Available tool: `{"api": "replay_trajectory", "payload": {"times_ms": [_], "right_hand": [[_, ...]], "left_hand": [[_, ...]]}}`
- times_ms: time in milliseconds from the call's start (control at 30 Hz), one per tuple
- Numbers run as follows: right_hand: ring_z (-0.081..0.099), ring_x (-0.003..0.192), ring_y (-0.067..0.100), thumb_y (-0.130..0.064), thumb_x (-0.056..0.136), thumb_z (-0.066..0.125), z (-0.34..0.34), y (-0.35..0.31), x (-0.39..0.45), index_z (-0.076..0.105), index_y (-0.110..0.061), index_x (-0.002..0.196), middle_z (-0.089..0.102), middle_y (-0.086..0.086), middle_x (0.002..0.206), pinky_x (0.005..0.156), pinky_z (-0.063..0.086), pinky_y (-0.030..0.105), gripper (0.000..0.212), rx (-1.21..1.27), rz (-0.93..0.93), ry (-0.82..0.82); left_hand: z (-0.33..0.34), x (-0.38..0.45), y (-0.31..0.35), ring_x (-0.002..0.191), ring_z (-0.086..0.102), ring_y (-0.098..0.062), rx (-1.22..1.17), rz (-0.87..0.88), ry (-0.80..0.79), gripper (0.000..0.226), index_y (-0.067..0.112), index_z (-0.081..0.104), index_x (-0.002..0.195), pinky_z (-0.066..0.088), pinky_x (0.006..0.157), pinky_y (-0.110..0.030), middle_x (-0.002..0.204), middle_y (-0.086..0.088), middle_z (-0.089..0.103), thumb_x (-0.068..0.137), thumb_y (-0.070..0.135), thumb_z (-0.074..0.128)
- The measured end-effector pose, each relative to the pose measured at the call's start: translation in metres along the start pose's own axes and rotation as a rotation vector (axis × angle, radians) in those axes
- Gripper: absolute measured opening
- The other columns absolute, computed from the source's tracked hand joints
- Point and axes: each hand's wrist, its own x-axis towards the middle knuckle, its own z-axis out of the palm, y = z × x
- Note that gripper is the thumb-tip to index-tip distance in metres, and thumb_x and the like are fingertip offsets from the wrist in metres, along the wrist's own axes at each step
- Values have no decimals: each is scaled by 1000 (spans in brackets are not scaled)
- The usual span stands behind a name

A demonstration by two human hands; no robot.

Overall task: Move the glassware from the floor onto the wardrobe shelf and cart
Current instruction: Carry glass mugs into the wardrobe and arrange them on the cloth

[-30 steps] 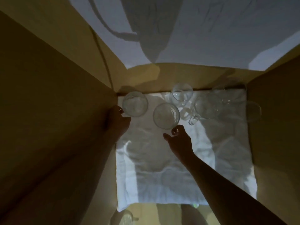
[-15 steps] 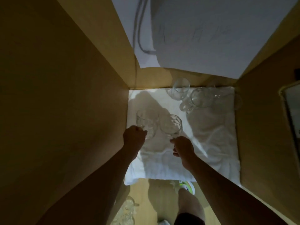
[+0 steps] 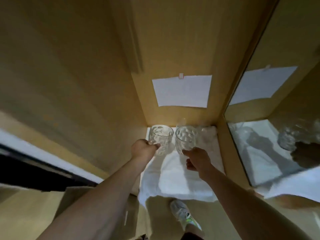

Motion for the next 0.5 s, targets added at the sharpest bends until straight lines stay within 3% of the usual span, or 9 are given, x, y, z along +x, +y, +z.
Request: {"api": "replay_trajectory", "payload": {"times_ms": [133, 200, 300, 500], "right_hand": [[50, 58, 22, -21, 88, 75, -15, -8, -73, 59, -9, 89, 51, 14, 66, 56, 49, 34, 20, -22, -198, -20], [44, 55, 21, -22, 91, 72, -23, -8, -107, 55, -12, 89, 47, 13, 65, 57, 41, 33, 19, -14, -274, -26], [48, 60, 24, -25, 93, 70, -33, -4, -153, 56, -11, 89, 51, 15, 66, 59, 44, 36, 20, -47, -330, 12], [51, 52, 23, -29, 94, 69, -65, 15, -207, 62, -6, 101, 55, 14, 64, 55, 50, 34, 25, -62, -380, 33]], "left_hand": [[-44, -65, 3, 72, 62, -19, -44, 100, 55, 35, 16, 62, 71, 38, 54, -25, 71, 0, 66, 77, 44, 83], [-60, -93, -3, 76, 65, -20, -89, 114, 65, 42, 15, 65, 78, 46, 60, -27, 77, 0, 68, 72, 54, 82], [-73, -125, -20, 80, 71, -22, -209, 136, 59, 55, 16, 71, 83, 60, 77, -37, 81, 0, 73, 56, 64, 78], [-79, -188, -39, 80, 73, -23, -362, 168, 27, 37, 15, 74, 85, 62, 81, -44, 81, -1, 76, 66, 43, 86]]}}
